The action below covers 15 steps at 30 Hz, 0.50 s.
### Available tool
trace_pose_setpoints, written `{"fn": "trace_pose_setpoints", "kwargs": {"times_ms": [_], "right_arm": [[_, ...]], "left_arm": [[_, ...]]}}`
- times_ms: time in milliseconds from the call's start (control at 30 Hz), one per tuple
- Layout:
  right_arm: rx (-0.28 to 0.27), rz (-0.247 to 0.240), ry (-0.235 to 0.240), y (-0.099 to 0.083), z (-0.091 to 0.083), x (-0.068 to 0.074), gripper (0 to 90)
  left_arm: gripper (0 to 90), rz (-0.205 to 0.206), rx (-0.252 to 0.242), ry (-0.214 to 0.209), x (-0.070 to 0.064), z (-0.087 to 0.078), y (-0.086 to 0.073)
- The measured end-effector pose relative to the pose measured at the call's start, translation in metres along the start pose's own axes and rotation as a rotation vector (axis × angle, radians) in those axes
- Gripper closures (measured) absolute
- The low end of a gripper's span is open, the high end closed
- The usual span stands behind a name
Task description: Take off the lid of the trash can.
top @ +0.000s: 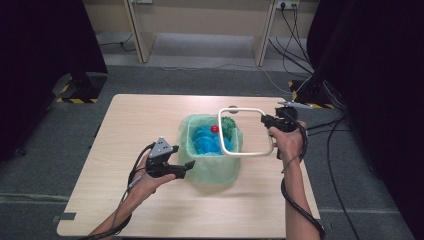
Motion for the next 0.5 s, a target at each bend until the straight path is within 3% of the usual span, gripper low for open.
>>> {"fn": "trace_pose_setpoints", "kwargs": {"times_ms": [133, 500], "right_arm": [[-0.015, 0.035, -0.030, -0.007, -0.013, -0.027, 79.0], [-0.010, 0.083, -0.102, -0.029, -0.031, -0.073, 78.8]], "left_arm": [[17.4, -0.018, -0.012, -0.003, 0.003, -0.007, -0.003], [17.4, -0.019, 0.021, -0.018, 0.003, -0.007, -0.013]]}}
Point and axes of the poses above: each handheld gripper's, and its own axes: z roughly forward along the jaws, y roughly out of its top, x roughly to its left, the point moved 1 cm from there along z, roughly forward along the jaws, and after that the axes turned 9 degrees about -x, right-handed, at the moved point
